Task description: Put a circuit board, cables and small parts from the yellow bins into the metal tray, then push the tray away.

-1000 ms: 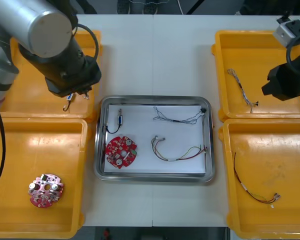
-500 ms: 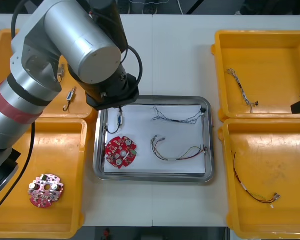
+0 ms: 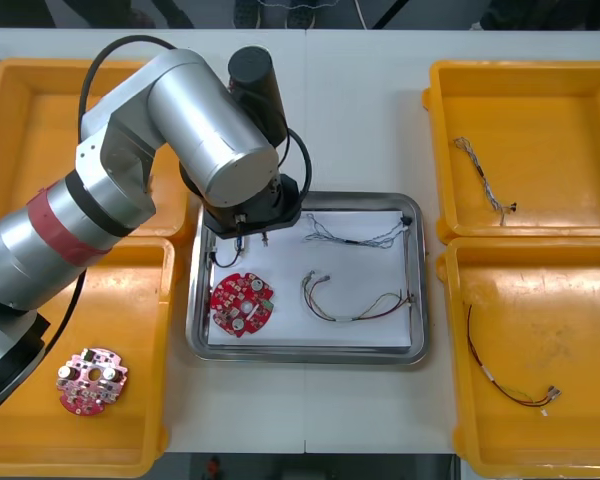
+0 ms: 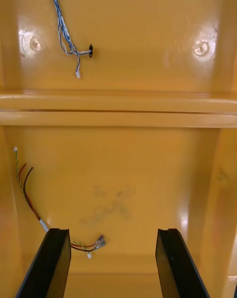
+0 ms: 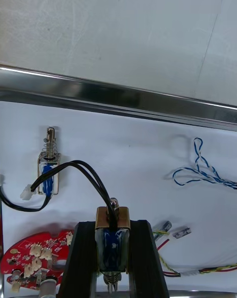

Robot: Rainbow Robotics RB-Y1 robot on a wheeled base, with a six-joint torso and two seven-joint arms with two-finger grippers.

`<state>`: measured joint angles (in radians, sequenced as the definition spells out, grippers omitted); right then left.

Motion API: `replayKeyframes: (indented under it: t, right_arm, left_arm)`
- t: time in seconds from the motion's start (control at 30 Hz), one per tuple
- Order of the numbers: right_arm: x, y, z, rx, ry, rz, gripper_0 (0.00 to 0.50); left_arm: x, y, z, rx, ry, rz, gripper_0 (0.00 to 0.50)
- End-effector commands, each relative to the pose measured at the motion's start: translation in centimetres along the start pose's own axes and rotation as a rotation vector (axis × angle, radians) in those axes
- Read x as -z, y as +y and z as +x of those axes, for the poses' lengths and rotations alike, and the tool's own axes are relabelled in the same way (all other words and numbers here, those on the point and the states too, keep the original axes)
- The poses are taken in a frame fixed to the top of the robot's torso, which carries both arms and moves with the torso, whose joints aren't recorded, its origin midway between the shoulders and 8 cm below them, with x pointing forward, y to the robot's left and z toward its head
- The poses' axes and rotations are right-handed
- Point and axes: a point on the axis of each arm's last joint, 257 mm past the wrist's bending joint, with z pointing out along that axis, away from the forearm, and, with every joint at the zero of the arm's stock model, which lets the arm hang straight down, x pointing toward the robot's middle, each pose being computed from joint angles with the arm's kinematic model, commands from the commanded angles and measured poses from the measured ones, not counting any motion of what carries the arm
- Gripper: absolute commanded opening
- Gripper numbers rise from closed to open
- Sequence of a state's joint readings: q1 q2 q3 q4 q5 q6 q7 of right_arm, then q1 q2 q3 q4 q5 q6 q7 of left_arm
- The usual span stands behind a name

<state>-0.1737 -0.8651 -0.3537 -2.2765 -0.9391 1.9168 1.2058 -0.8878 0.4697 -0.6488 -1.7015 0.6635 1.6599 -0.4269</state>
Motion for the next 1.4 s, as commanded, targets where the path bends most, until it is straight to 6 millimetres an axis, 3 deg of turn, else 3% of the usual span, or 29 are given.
replayKeyframes:
  t: [0.03,0.3,1.03,1.07,1.1,1.13,1.17,1.2,1.23,1.3,1.4]
  right_arm:
    - [0.9,-0.7,0.5,-0.041,-0.023,0.029,0.500]
    - [0.9,-0.2,0.8,-0.036,-0.023,0.015,0.500]
    - [0.8,0.0,1.1,-0.038,-0.012,0.009,0.500]
    - [0.8,0.0,1.1,-0.038,-0.012,0.007,0.500]
    - [0.8,0.0,1.2,-0.037,-0.010,0.007,0.500]
    - [0.8,0.1,1.2,-0.036,-0.010,0.006,0.500]
    - [0.7,0.0,1.2,-0.037,-0.008,0.006,0.500]
    - [0.8,0.1,1.2,-0.036,-0.010,0.006,0.500]
    - [0.8,0.1,1.2,-0.036,-0.010,0.006,0.500]
    - [0.8,0.1,1.2,-0.036,-0.010,0.006,0.500]
    - [0.7,0.0,1.3,-0.037,-0.007,0.006,0.500]
  left_arm:
    - [0.1,-2.7,-0.2,-0.033,-0.034,0.028,0.003]
    - [-2.4,-2.5,0.2,-0.045,-0.034,0.006,0.001]
    - [-4.5,-1.7,1.4,-0.076,-0.042,-0.011,0.007]
    - [-4.5,-1.7,1.4,-0.076,-0.042,-0.011,0.031]
    - [-4.6,-1.7,1.5,-0.075,-0.040,-0.012,0.095]
    - [-4.6,-1.7,1.5,-0.075,-0.040,-0.012,0.245]
    - [-4.6,-1.7,1.5,-0.075,-0.040,-0.012,0.336]
    - [-4.6,-1.7,1.4,-0.074,-0.042,-0.012,0.379]
    - [-4.6,-1.6,1.5,-0.072,-0.041,-0.013,0.470]
    - [-4.6,-1.7,1.4,-0.071,-0.043,-0.013,0.500]
    - [-4.6,-1.6,1.3,-0.066,-0.044,-0.013,0.500]
